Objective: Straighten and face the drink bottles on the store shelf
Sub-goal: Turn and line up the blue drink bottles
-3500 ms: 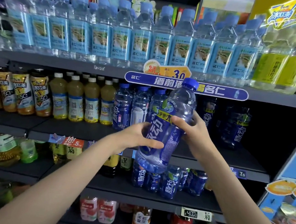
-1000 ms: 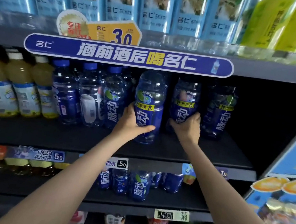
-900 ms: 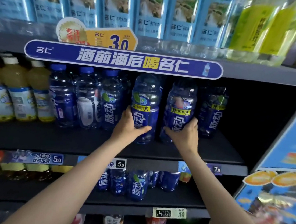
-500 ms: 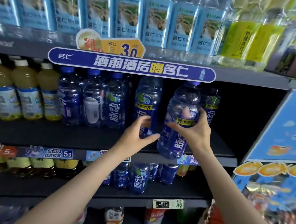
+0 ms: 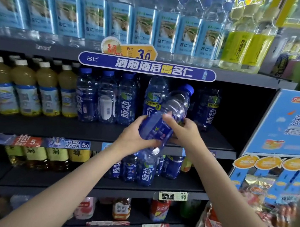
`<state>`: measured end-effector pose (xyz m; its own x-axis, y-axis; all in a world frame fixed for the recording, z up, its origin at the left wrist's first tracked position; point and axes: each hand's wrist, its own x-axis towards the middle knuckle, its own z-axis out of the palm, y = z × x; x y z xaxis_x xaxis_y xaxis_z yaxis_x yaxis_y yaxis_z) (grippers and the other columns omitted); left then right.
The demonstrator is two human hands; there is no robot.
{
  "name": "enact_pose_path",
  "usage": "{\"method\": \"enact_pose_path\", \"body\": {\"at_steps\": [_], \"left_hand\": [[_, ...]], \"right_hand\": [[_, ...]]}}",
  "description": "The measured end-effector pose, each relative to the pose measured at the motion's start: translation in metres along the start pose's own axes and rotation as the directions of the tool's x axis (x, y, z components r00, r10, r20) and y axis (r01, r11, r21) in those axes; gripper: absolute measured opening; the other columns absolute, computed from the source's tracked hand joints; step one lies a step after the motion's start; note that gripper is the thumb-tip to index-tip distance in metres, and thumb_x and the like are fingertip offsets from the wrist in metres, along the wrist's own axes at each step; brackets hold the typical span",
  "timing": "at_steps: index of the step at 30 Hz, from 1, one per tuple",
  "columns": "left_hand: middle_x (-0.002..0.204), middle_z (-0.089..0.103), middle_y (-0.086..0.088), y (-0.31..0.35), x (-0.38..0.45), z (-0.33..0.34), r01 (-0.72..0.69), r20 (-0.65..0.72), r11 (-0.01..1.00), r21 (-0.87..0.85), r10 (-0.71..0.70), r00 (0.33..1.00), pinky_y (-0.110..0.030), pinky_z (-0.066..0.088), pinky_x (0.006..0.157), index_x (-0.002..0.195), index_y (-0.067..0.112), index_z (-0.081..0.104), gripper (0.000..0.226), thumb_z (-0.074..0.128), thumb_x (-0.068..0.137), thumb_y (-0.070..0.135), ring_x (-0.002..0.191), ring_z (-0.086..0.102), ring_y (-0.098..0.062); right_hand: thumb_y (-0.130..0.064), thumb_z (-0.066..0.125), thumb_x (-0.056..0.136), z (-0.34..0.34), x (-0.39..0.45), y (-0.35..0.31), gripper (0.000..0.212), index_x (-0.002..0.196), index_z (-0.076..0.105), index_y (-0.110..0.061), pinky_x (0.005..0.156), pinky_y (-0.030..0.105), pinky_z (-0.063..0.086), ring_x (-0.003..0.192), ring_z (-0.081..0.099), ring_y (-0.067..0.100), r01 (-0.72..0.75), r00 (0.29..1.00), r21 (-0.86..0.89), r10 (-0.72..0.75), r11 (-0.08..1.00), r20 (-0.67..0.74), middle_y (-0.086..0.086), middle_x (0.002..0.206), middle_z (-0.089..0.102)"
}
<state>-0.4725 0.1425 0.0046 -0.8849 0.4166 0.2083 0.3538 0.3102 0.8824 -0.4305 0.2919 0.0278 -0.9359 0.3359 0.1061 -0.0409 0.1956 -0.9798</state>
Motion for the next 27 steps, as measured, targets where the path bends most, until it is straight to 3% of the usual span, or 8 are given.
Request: {"method": "enact_pose_path", "body": {"at_steps": [3,7,11,14,18,21,24,27], "left_hand": [[0.14,0.038,0.003,-0.006,-0.014,-0.006,-0.074,-0.048,0.955,0.288,0.092,0.995,-0.03,0.039,0.096,0.145,0.029,0.022,0.1,0.081,0.065,0.041,0.125,0.041,-0.017],[0.138,0.038,0.002,-0.018,-0.025,-0.016,-0.106,-0.061,0.952,0.288,0.129,0.99,-0.035,0.039,0.101,0.143,0.03,0.022,0.102,0.083,0.063,0.042,0.125,0.04,-0.016],[0.123,0.05,0.015,-0.019,-0.029,-0.043,0.088,0.131,0.996,-0.008,-0.086,0.988,-0.03,0.04,0.094,0.135,0.034,0.034,0.087,0.083,0.064,0.041,0.114,0.05,-0.009],[0.118,0.065,-0.005,-0.027,-0.032,-0.053,0.275,0.288,0.928,-0.251,-0.2,0.937,-0.042,0.041,0.085,0.113,0.028,0.059,0.069,0.081,0.05,0.047,0.104,0.059,-0.023],[0.111,0.067,-0.002,-0.019,-0.034,-0.046,0.154,0.081,0.973,-0.17,-0.142,0.987,-0.037,0.047,0.088,0.112,0.024,0.057,0.066,0.082,0.055,0.046,0.1,0.063,-0.017],[0.116,0.059,0.002,-0.01,-0.034,-0.044,-0.01,-0.162,0.974,0.227,0.048,0.986,-0.035,0.047,0.092,0.124,0.019,0.048,0.075,0.083,0.062,0.041,0.104,0.057,-0.015],[0.126,0.048,0.002,-0.004,-0.035,-0.045,-0.13,-0.133,0.837,0.531,0.234,0.963,-0.032,0.039,0.097,0.136,0.018,0.038,0.089,0.08,0.063,0.049,0.117,0.045,-0.017],[0.125,0.05,0.006,0.007,-0.035,-0.063,-0.127,-0.038,0.965,0.229,0.139,0.99,-0.026,0.043,0.092,0.128,0.027,0.046,0.068,0.079,0.07,0.036,0.115,0.051,-0.011]], "right_hand": [[-0.075,0.078,0.031,0.021,-0.006,0.002,0.101,0.095,0.058,0.001,0.076,0.051,0.057,0.08,0.068,0.035,-0.046,0.996,0.036,0.049,0.998,-0.07,0.022,0.092,0.068],[-0.075,0.081,0.015,0.031,-0.006,0.012,0.117,0.111,0.058,-0.011,0.074,0.049,0.059,0.091,0.069,0.029,-0.035,0.996,0.149,0.046,0.988,-0.072,0.012,0.104,0.068],[-0.042,0.089,0.054,0.031,-0.023,-0.002,0.08,0.118,0.056,-0.007,0.081,0.047,0.057,0.095,0.068,0.027,-0.048,0.999,0.261,0.047,0.964,0.012,0.011,0.11,0.069],[-0.02,0.076,0.076,0.026,-0.023,-0.005,0.048,0.116,0.057,-0.001,0.073,0.041,0.059,0.088,0.071,0.025,-0.047,0.995,0.306,0.017,0.951,0.1,0.011,0.104,0.071],[-0.032,0.071,0.082,0.029,-0.022,-0.008,0.043,0.116,0.057,-0.011,0.082,0.044,0.057,0.095,0.068,0.026,-0.004,0.997,0.203,-0.011,0.979,0.074,0.009,0.109,0.069],[-0.037,0.072,0.08,0.041,-0.026,-0.01,0.049,0.117,0.056,-0.009,0.078,0.04,0.057,0.095,0.068,0.027,-0.072,0.997,0.265,0.058,0.961,0.059,0.009,0.106,0.07],[-0.035,0.08,0.072,0.049,-0.025,-0.014,0.061,0.117,0.057,0.0,0.074,0.042,0.059,0.094,0.069,0.031,-0.157,0.985,0.422,0.173,0.893,0.0,0.016,0.103,0.071],[-0.03,0.078,0.075,0.041,-0.022,-0.015,0.055,0.116,0.058,0.0,0.061,0.038,0.06,0.091,0.069,0.029,-0.159,0.98,0.524,0.199,0.837,-0.021,0.016,0.104,0.07]]}}
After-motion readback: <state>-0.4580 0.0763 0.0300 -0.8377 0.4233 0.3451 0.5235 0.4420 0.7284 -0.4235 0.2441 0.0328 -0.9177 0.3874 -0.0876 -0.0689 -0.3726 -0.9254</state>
